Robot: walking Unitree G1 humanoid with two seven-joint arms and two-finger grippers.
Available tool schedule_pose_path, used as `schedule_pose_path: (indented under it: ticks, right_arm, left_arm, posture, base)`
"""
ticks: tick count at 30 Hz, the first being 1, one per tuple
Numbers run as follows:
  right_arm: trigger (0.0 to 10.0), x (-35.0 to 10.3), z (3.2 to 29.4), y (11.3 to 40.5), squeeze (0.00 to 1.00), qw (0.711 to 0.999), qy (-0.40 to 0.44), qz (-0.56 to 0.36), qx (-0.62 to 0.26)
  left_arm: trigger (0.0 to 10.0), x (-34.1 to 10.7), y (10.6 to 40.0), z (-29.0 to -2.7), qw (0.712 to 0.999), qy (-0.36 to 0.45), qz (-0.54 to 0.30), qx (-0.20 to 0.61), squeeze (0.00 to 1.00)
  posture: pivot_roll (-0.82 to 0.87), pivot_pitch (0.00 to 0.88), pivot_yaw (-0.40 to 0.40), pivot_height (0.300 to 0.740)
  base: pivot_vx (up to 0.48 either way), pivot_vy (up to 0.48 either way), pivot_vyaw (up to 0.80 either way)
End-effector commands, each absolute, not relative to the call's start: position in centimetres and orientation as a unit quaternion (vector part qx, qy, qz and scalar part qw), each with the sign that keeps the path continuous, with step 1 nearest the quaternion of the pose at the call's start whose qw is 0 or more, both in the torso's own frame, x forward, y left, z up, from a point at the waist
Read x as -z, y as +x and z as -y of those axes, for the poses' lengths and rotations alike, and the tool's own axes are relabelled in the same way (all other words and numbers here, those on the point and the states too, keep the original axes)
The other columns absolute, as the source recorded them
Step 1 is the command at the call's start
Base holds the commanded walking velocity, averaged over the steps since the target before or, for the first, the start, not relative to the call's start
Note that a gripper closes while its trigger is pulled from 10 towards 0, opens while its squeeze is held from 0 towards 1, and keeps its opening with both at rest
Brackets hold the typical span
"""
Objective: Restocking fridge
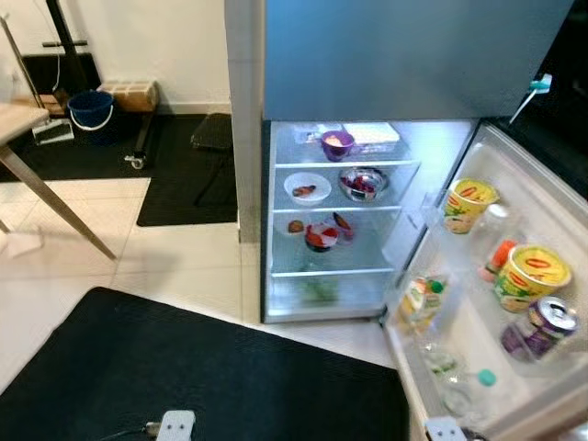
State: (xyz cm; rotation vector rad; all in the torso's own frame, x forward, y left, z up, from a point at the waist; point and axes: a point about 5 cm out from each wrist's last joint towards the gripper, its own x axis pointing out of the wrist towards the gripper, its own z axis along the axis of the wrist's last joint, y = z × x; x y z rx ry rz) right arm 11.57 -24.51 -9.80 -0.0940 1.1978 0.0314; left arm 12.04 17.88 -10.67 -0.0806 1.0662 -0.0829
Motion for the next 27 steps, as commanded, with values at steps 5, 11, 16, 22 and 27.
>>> schedule_pose_path:
  ticks: [5,11,16,22,27]
  right_arm:
    - [10.0,9.8,24.5,11.6,0.0,0.824,-0.046,-0.565,-0.015]
    - [10.0,9.9,24.6,11.3,0.0,0.822,-0.044,-0.568,-0.003]
    - [10.0,9.8,24.8,11.3,0.0,0.822,-0.043,-0.568,0.002]
    - [10.0,9.7,25.1,11.6,0.0,0.825,-0.04,-0.563,0.014]
    - [10.0,9.5,25.9,11.5,0.0,0.823,-0.04,-0.565,0.039]
  left_arm:
    - [10.0,11.1,10.8,-17.1,0.847,-0.053,-0.528,0.042,0.0]
    - [10.0,11.2,10.6,-17.1,0.846,-0.058,-0.528,0.043,0.0]
    - [10.0,11.2,10.6,-17.0,0.845,-0.053,-0.53,0.058,0.0]
    - [10.0,11.2,10.7,-16.9,0.846,-0.062,-0.528,0.049,0.0]
    - [10.0,11.1,10.7,-16.9,0.846,-0.066,-0.527,0.046,0.0]
  posture:
    - [-0.02,0.0,-0.024,0.74]
    - [-0.02,0.0,-0.022,0.74]
    - [-0.02,0.0,-0.022,0.74]
    - [-0.02,0.0,-0.023,0.74]
    - [-0.02,0.0,-0.023,0.74]
  base:
    - [0.0,0.0,0.0]
    - [0.0,0.0,0.0]
    - [0.0,-0.192,0.0]
    - [0.0,-0.16,0.0]
    - [0.0,0.0,0.0]
